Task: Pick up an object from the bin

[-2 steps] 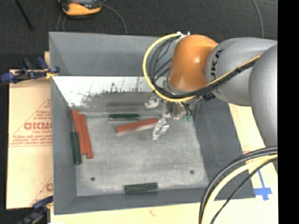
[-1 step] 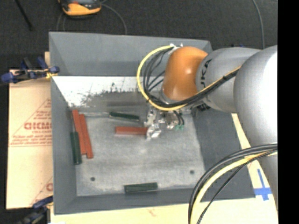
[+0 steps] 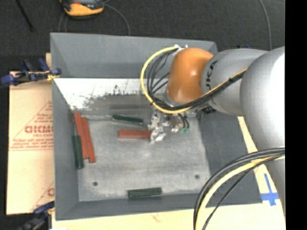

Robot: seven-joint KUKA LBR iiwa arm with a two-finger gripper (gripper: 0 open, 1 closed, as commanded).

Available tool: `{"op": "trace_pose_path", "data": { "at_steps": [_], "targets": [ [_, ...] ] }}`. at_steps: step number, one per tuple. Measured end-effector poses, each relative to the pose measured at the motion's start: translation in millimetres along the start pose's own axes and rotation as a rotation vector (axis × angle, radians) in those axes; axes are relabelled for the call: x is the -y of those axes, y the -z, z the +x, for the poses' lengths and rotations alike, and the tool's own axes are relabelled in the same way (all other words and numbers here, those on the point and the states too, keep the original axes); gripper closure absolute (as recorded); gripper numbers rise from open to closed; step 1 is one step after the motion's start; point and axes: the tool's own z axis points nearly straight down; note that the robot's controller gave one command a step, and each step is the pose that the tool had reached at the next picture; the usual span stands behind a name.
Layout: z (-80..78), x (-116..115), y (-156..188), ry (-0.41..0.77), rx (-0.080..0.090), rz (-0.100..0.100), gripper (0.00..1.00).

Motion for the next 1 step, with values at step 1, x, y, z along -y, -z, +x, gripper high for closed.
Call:
{"op": "trace_pose_path", "data": {
  "at_steps": [1],
  "targets": [
    [4.9,-6.6,124.5,-0.043,0.009,0.002,1.00]
  ]
}}
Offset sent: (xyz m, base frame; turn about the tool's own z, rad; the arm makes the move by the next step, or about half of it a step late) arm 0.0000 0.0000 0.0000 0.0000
